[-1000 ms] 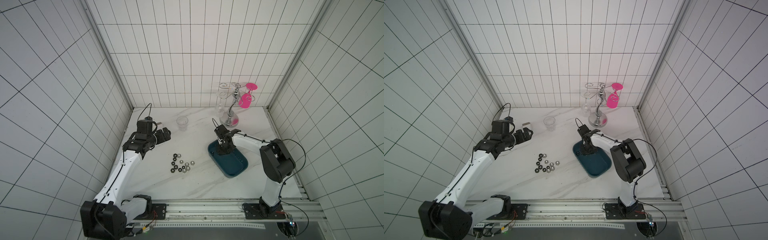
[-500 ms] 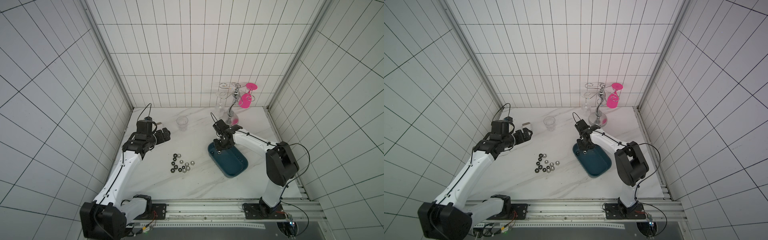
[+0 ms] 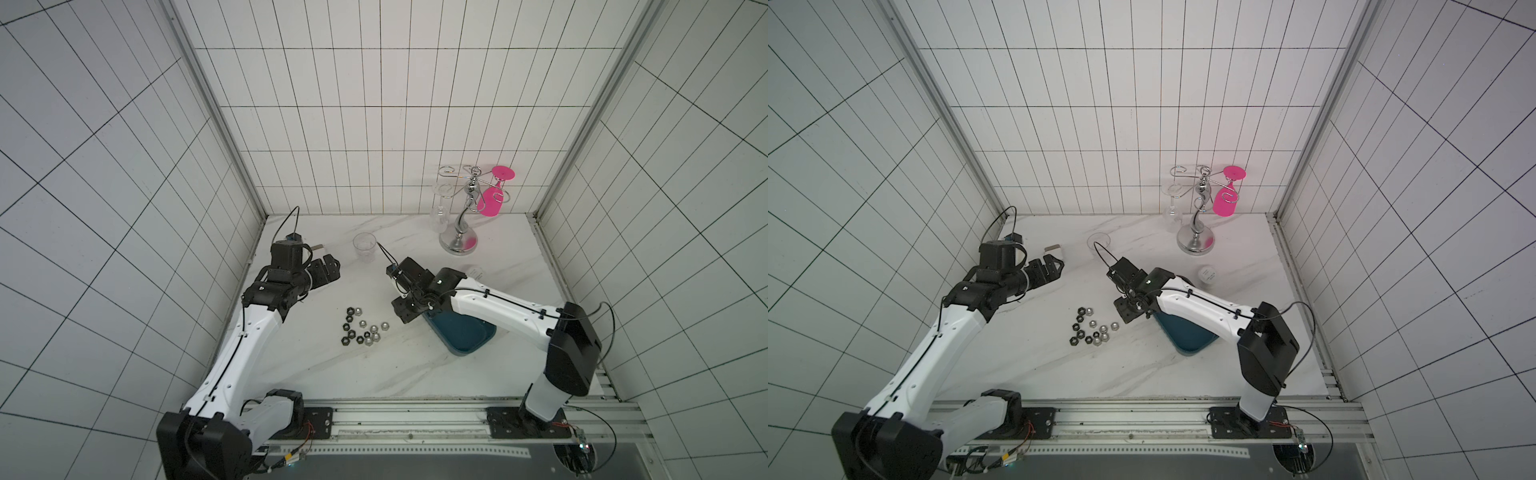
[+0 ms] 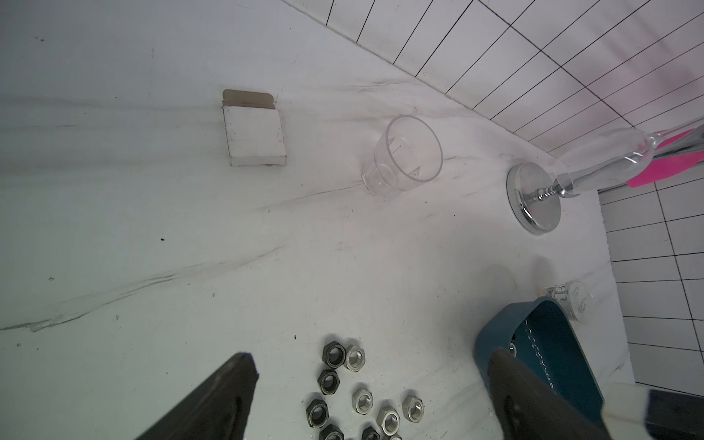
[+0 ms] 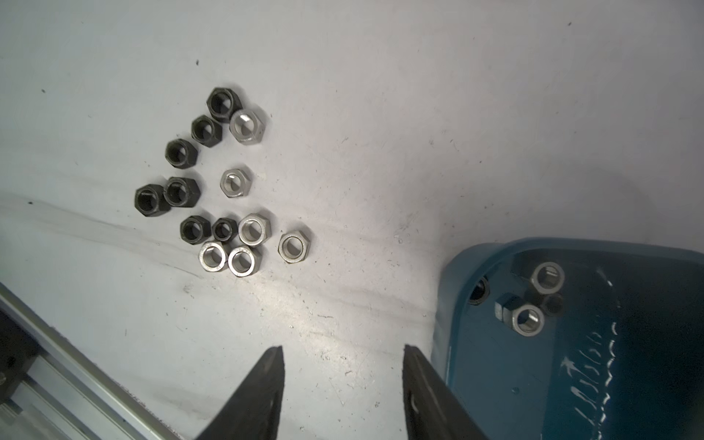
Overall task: Put the nuts on the desktop into the storage box
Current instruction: Pick up the nut from the center of the board.
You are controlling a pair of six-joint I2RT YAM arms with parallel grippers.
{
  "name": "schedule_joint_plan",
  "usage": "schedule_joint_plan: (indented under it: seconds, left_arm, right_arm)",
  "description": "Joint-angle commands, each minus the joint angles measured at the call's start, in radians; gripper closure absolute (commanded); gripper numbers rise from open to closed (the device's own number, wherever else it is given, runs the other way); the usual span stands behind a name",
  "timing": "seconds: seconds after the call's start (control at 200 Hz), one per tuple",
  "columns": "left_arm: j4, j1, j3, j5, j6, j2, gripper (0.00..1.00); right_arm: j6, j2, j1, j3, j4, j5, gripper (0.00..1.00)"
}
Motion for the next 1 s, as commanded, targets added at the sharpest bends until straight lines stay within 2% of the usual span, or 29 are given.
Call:
schedule_joint_plan:
  seconds: [0.0,0.505,0.725,0.85,0.94,0.995]
  left_arm:
    - [0.032,-0.004,0.011,0.008,-0.024,-0.027,0.02]
    - [0.024,0.004,0.01,-0.002,0.009,-0.027,0.02]
    - [0.013,0.014,0.015,-0.003,0.02,-0.038,0.02]
    - [0.001,0.026,0.02,-0.002,0.028,-0.047,0.02]
    - [-0.004,0.033,0.022,0.001,0.032,-0.053,0.02]
    - [-0.007,0.036,0.024,0.001,0.033,-0.056,0.01]
  right_arm:
    - [-0.02,0.062,0.023,-0.019,0.011,0.009,0.47]
    - [-0.005,0.311,0.064,0.114,0.021,-0.015,0.47]
    - [-0.01,0.37,0.067,0.178,0.006,-0.005,0.48]
    - [-0.012,0.385,0.067,0.203,0.002,-0.012,0.55]
    - [-0.01,0.387,0.067,0.21,-0.002,-0.017,0.72]
    - [-0.009,0.382,0.067,0.208,-0.008,-0.018,0.79]
